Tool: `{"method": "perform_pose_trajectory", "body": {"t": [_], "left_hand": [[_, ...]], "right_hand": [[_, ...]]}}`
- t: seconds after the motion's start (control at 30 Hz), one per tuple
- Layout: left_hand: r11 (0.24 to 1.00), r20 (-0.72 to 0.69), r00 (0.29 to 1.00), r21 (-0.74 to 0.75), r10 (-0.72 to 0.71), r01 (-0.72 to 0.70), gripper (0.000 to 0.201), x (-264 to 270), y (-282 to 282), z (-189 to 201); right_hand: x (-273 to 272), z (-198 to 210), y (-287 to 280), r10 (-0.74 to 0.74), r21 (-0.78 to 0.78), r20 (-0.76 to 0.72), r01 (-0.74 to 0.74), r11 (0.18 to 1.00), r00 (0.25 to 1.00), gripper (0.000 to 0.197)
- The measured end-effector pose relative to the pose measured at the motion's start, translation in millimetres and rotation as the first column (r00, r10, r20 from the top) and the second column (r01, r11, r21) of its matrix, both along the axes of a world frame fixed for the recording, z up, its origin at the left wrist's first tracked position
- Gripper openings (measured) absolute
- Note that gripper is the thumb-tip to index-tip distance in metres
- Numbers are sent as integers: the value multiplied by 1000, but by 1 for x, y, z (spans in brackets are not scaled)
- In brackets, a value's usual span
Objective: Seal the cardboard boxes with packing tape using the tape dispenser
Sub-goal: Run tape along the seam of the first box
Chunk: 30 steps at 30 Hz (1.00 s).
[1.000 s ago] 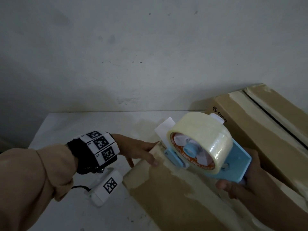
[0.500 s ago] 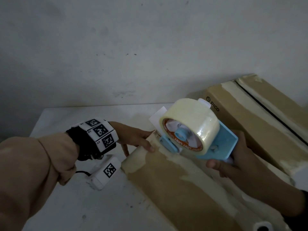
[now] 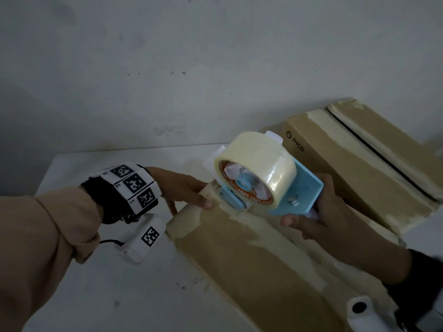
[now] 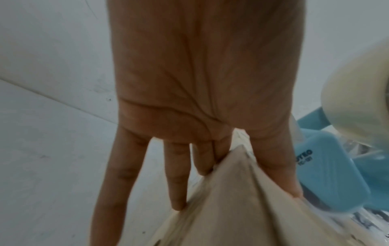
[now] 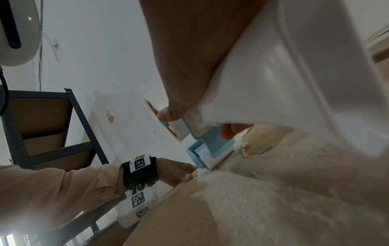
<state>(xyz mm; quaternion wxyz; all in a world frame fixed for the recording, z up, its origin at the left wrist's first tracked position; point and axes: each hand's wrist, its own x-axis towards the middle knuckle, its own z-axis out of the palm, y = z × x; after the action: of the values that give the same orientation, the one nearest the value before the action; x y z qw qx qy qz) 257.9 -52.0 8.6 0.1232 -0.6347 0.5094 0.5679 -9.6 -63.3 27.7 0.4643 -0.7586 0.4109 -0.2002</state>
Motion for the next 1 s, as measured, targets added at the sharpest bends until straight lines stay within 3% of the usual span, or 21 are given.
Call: {"method": "perform_pose_trajectory", "body": {"t": [0.17, 0.3, 0.37, 0.57, 0.7, 0.83, 1.0], "left_hand": [[999, 160, 987, -27, -16, 21, 59, -3, 7, 3], [977, 344, 936, -161, -77, 139, 96, -4, 16, 5], [961, 388, 920, -224, -64, 162, 87, -11, 25, 9], [887, 498, 841, -265, -210, 379, 63, -40, 55, 16], [862, 496, 864, -396, -90, 317, 62, -54, 58, -3], [812, 373, 916, -575, 148, 103, 55, -63, 58, -16], [760, 287, 911, -649, 296, -43, 51, -65, 60, -19]], "right_hand": [[-2, -1, 1, 18, -50, 26, -17, 999, 999, 67], [-3, -1, -1, 34, -65, 41, -31, 997, 999, 60], [-3, -2, -3, 55, -65, 49, -52, 997, 997, 47], [-4, -3, -4, 85, -62, 75, -81, 995, 994, 42], [-4, -4, -5, 80, -40, 89, -77, 996, 993, 50], [-3, -8, -5, 83, -46, 99, -79, 996, 992, 53], [-3, -6, -5, 83, -24, 118, -81, 996, 990, 52]]}}
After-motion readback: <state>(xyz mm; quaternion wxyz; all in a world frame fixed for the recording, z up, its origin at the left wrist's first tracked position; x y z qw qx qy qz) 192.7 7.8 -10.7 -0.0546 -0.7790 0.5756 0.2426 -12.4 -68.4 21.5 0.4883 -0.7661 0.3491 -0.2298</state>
